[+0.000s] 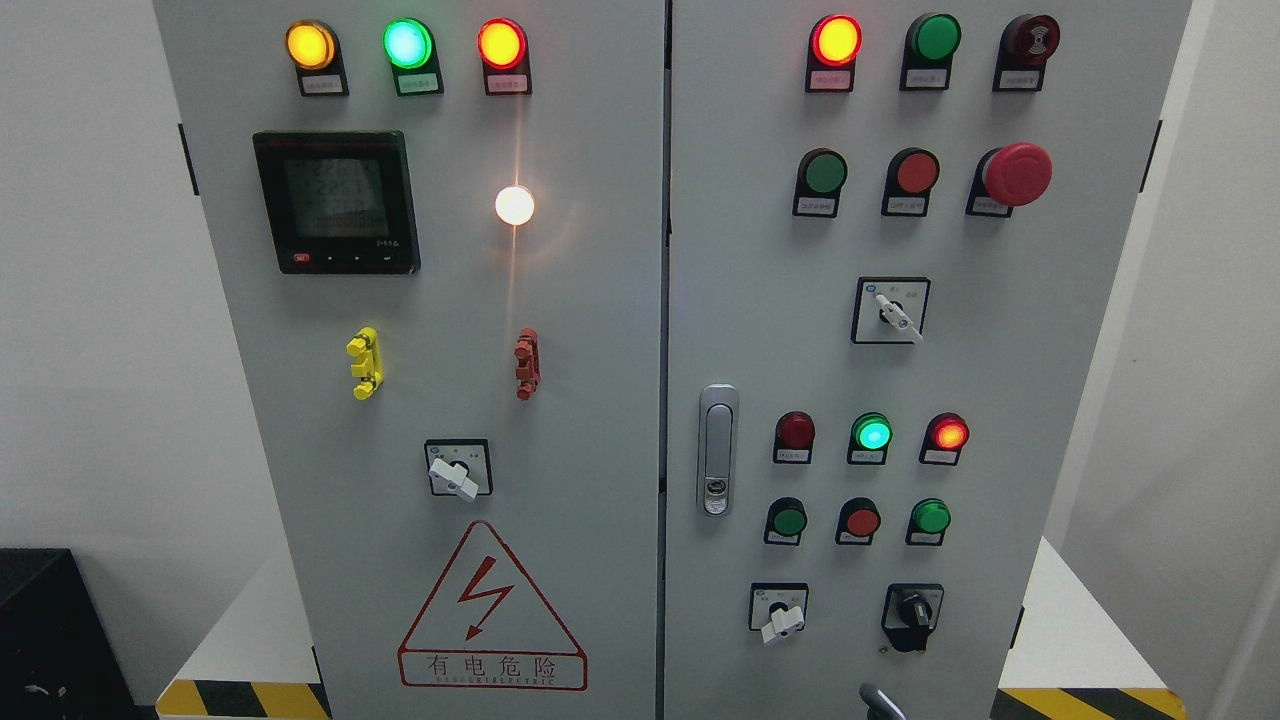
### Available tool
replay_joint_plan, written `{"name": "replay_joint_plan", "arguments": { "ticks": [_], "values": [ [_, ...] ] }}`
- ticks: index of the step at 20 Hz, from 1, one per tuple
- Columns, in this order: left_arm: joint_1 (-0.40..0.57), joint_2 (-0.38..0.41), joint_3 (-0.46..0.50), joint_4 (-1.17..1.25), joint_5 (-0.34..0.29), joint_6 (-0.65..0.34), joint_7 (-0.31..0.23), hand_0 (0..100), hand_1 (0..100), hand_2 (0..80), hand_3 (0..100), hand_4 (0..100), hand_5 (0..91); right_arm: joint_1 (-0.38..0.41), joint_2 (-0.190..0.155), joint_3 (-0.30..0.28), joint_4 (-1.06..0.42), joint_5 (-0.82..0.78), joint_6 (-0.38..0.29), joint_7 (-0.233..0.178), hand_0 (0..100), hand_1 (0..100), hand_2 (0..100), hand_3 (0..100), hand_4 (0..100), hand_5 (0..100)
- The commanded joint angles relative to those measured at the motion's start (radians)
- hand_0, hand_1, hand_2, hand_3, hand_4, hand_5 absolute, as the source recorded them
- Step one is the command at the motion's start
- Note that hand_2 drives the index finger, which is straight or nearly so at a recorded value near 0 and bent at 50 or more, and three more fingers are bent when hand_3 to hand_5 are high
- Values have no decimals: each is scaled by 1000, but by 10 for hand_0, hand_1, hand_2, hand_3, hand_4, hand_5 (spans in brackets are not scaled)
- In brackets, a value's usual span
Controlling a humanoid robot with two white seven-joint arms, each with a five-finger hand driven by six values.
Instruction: Press green start button
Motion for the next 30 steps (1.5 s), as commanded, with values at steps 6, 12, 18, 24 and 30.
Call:
{"name": "replay_joint_plan", "arguments": {
  "ticks": [6,12,18,24,30],
  "values": [
    [-23,0,0,-28,0,0,0,120,556,0,0,0,0,-47,0,-9,-37,317,-57,-70,74,374,0,466,461,406],
    [-23,0,0,-28,0,0,0,120,556,0,0,0,0,-79,2,-31,-20,707,-75,-219,150,377,0,675,693,724],
    [-23,0,0,-28,0,0,0,120,556,0,0,0,0,-125,3,-58,21,959,-114,-311,240,353,0,748,760,858],
    [-23,0,0,-28,0,0,0,120,556,0,0,0,0,-182,3,-60,44,1114,-111,-345,288,335,0,767,774,894],
    [-23,0,0,-28,0,0,0,120,556,0,0,0,0,-240,5,-60,110,1163,-103,-348,318,329,0,776,786,905]
  ]
}}
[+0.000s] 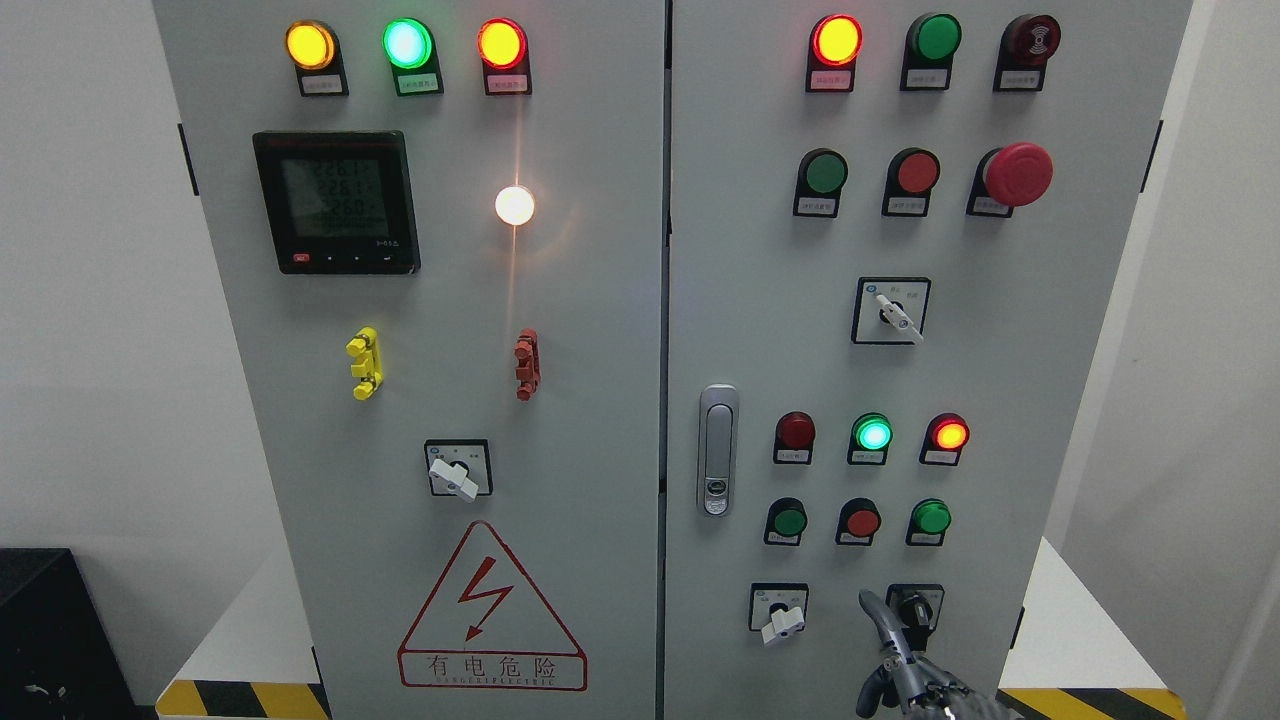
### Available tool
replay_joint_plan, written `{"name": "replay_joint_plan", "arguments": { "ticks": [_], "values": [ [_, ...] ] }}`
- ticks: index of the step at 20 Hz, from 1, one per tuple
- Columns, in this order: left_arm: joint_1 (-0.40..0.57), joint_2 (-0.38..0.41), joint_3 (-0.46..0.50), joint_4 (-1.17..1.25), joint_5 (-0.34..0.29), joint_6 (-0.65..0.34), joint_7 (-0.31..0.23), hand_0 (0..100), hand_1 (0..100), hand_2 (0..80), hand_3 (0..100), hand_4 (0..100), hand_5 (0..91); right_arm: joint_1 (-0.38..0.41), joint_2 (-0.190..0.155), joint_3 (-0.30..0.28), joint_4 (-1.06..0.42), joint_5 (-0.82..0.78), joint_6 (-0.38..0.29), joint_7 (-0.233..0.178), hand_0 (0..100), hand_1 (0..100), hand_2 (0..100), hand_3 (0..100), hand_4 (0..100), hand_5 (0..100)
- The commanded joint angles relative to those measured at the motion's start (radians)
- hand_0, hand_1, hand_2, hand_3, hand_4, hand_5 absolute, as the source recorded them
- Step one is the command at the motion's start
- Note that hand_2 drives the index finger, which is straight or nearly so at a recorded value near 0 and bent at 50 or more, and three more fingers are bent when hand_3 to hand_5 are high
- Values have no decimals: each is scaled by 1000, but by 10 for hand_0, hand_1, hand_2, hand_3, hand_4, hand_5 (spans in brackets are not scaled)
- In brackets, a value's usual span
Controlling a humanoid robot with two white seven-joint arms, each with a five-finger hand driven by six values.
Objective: Press green start button
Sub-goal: 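Raise the right hand toward the green button in the lowest button row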
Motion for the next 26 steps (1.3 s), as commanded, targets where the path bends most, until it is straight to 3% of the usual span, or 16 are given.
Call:
{"name": "replay_joint_plan", "arguments": {
  "ticks": [1,13,26],
  "values": [
    [-23,0,0,-28,0,0,0,120,556,0,0,0,0,-60,2,-11,82,86,5,-3,320,329,0,776,786,906],
    [-23,0,0,-28,0,0,0,120,556,0,0,0,0,-155,6,-10,171,128,31,-1,345,329,0,802,806,943],
    [-23,0,0,-28,0,0,0,120,556,0,0,0,0,-201,8,18,231,137,38,5,351,323,0,810,821,968]
  ]
}}
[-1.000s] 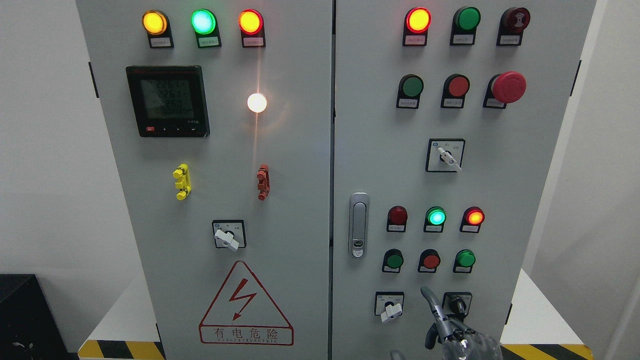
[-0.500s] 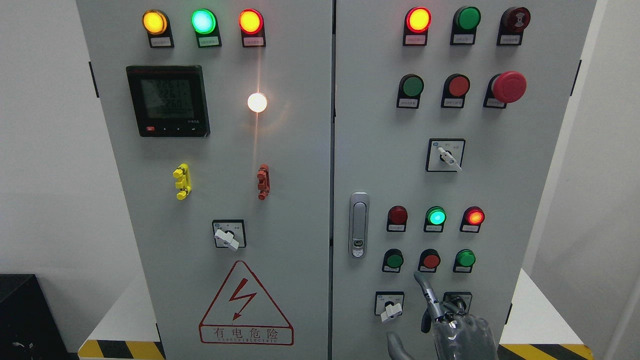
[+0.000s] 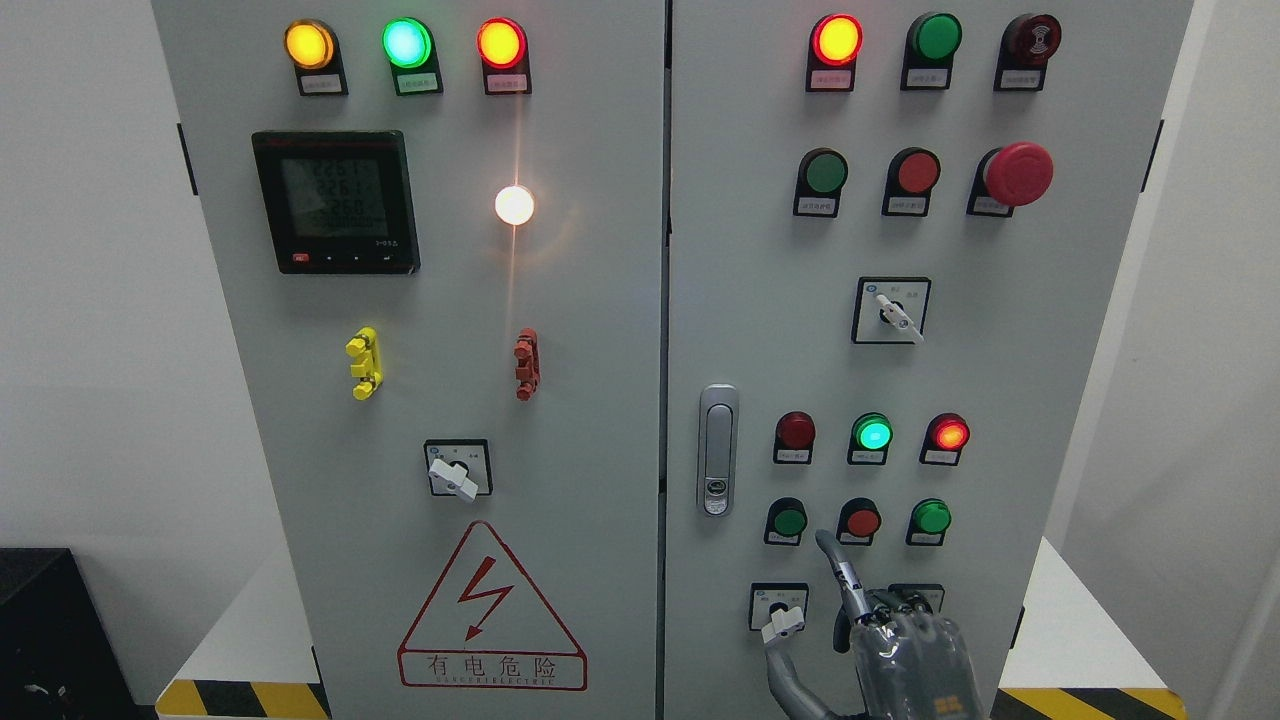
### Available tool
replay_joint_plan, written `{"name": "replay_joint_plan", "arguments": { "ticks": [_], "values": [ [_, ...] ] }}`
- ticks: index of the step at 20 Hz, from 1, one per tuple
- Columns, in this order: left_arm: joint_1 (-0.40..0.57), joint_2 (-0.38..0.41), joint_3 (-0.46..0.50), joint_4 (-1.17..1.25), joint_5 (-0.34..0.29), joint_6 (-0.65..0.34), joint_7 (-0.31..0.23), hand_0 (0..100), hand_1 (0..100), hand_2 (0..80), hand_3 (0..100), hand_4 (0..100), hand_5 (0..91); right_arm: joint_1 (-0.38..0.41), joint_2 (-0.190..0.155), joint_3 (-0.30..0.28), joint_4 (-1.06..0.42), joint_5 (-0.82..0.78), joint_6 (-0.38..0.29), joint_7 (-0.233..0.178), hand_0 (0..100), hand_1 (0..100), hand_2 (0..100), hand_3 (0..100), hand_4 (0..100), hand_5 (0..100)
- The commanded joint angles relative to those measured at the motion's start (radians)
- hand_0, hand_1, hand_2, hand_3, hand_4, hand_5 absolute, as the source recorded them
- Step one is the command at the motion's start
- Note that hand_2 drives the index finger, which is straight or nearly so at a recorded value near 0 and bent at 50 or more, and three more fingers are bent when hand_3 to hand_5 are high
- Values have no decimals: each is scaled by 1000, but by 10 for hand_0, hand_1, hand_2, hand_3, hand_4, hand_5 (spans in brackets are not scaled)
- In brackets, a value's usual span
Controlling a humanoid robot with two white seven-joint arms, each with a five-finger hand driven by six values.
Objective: Press green start button
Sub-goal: 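Raise the right hand toward the green button in the lowest button row, then push the green button inward with the right hand's fingertip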
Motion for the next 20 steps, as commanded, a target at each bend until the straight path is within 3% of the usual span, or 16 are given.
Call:
{"name": "replay_joint_plan", "arguments": {
  "ticks": [1,20],
  "values": [
    [-23,0,0,-28,0,0,0,120,556,0,0,0,0,-23,3,30,56,4,2,5,351,323,0,810,821,968],
    [-23,1,0,-28,0,0,0,120,556,0,0,0,0,-51,3,54,81,4,25,5,361,320,0,810,821,963]
  ]
}}
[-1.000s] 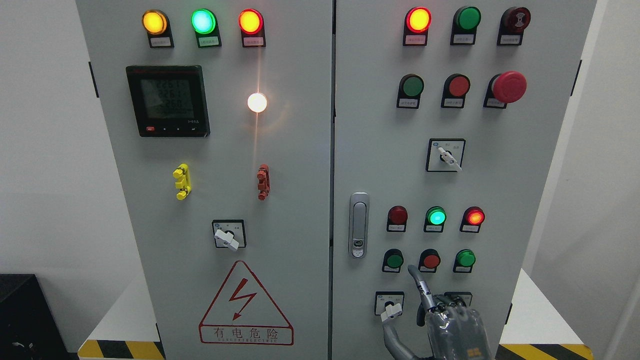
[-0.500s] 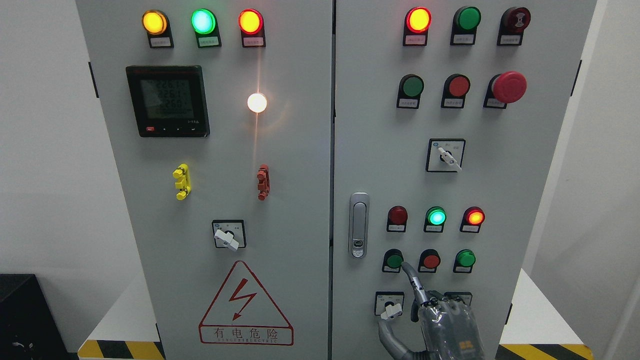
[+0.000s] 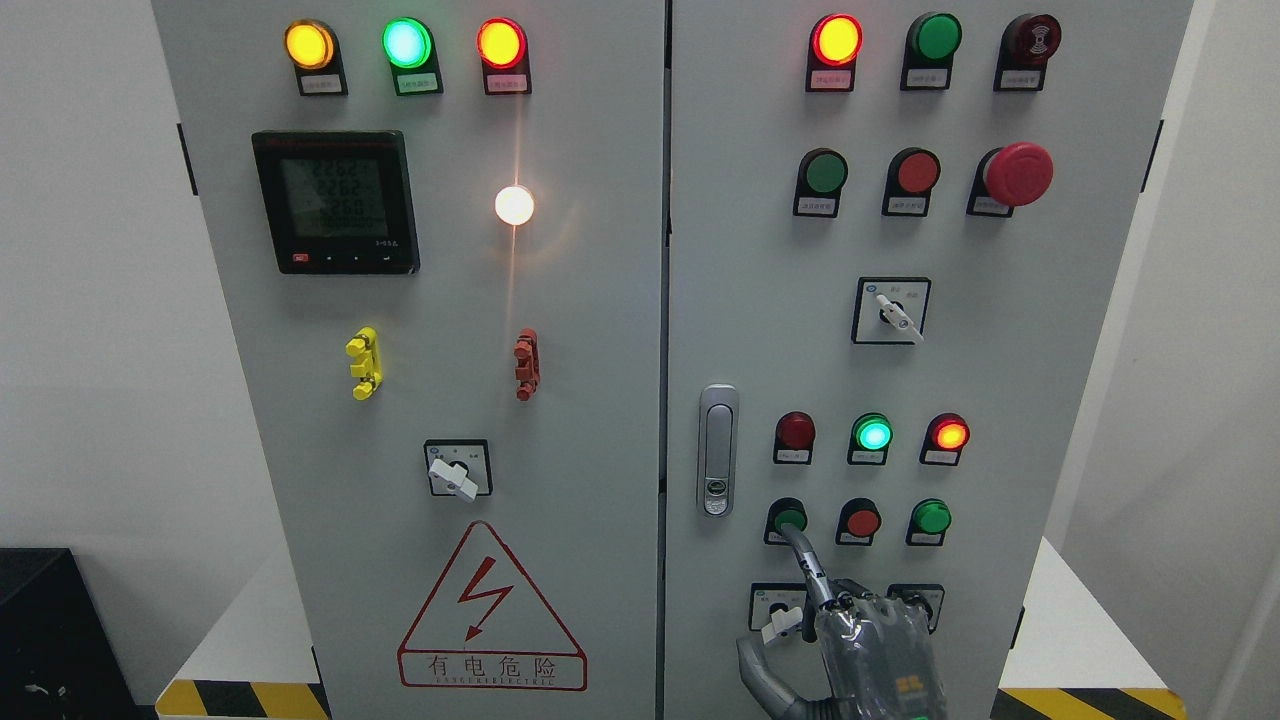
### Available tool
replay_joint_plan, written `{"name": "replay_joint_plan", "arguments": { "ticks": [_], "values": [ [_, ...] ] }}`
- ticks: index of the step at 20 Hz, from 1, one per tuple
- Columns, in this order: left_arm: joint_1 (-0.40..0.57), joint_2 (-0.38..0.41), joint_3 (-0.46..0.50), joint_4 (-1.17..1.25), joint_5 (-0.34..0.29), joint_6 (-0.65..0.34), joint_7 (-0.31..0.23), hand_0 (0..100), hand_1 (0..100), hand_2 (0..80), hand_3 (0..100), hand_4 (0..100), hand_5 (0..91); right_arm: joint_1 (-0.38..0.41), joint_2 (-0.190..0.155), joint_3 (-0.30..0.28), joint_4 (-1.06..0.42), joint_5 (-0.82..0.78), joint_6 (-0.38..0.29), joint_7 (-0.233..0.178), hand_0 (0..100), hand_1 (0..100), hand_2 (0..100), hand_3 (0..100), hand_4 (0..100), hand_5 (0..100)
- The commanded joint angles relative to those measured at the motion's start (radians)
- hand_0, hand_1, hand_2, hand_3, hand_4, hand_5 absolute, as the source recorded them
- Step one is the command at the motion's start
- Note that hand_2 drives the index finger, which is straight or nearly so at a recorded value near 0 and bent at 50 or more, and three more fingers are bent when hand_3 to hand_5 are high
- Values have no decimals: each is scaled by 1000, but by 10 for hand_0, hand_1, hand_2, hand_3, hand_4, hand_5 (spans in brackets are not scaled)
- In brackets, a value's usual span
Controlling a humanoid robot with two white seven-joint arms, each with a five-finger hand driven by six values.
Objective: Press green start button
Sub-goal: 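Push the green button inward with the right hand's fingertip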
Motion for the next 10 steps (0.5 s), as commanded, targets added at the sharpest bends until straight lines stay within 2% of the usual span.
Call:
{"name": "replay_joint_plan", "arguments": {
  "ticks": [1,10],
  "values": [
    [-23,0,0,-28,0,0,0,120,556,0,0,0,0,-3,0,14,16,0,5,-4,361,320,0,810,821,963],
    [-23,0,0,-28,0,0,0,120,556,0,0,0,0,-9,0,3,20,0,16,-3,363,323,0,815,818,961]
  ]
}}
